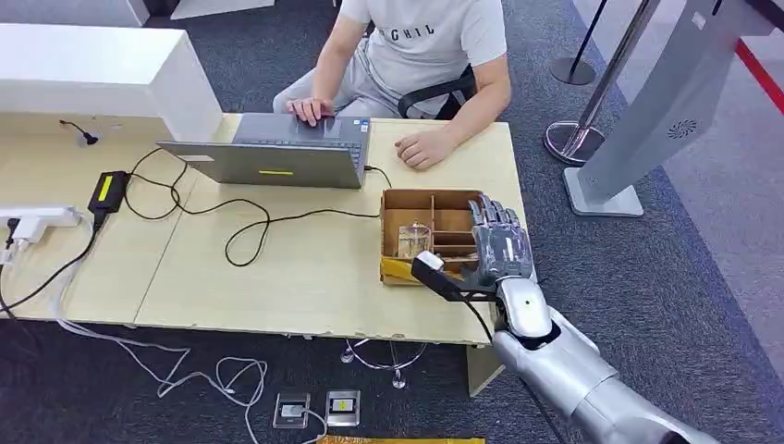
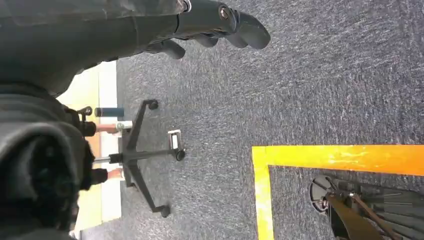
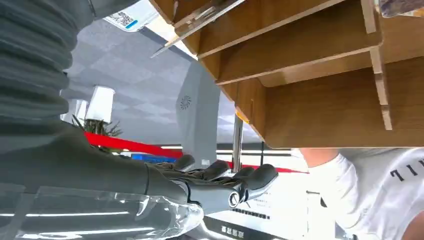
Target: Pass the card to the sensor for recognition and then transmit it.
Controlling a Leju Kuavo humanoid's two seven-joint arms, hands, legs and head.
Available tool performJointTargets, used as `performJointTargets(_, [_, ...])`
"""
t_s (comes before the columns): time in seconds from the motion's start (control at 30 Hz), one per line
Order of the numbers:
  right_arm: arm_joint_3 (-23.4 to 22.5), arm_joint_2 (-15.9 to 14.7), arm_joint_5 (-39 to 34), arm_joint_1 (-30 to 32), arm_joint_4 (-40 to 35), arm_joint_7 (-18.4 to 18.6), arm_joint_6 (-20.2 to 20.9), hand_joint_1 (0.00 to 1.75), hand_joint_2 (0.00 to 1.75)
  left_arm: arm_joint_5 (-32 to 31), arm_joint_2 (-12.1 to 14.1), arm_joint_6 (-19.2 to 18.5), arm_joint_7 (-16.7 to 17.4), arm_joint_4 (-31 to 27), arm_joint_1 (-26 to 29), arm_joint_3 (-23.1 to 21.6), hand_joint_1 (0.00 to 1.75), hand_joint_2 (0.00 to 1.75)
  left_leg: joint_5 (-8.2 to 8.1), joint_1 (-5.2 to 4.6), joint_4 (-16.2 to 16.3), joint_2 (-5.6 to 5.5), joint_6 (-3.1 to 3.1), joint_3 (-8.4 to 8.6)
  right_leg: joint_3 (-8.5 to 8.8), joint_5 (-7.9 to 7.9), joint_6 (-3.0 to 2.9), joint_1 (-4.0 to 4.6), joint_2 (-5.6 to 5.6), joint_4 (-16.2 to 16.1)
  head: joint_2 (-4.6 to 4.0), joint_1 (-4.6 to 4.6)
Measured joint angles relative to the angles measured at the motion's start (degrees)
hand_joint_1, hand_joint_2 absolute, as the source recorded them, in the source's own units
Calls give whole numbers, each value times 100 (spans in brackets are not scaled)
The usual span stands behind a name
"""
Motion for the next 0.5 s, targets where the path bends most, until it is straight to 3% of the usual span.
performJointTargets(0.5, [-26,-37,2,115,-214,-151,280,0,175,-2,15,-2,-9,0,0,0,0,0,0,0,0,0,0,-1,1,0,0,0,-1,0,0,-2])
